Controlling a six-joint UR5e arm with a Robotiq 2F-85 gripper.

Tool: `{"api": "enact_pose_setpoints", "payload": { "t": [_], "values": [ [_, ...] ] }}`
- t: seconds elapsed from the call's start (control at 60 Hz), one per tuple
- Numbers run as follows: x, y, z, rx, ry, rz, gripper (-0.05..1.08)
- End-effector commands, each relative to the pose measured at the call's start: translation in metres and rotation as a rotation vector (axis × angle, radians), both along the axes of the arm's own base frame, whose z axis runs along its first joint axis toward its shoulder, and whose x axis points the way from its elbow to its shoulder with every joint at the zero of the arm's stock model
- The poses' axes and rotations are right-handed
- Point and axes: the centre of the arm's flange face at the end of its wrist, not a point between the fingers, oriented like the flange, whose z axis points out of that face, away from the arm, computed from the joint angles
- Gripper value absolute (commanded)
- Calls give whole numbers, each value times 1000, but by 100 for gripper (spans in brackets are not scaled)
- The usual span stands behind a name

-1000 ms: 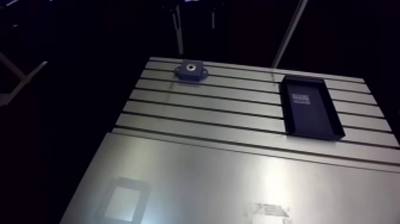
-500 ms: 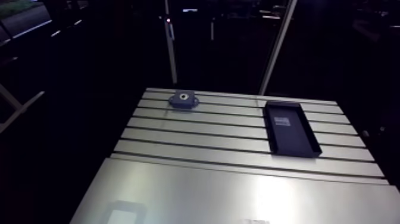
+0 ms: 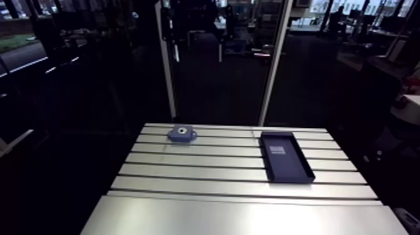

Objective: Pick up the bearing and press it into the housing until flush.

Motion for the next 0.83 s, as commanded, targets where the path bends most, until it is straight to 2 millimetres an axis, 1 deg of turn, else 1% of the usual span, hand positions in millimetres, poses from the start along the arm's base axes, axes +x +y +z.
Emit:
{"api": "enact_pose_setpoints", "payload": {
  "t": [0.017, 0.833],
  "values": [
    [12, 13, 12, -3, 6, -2, 1],
    [12, 18, 8, -6, -1, -13, 1]
  ]
}}
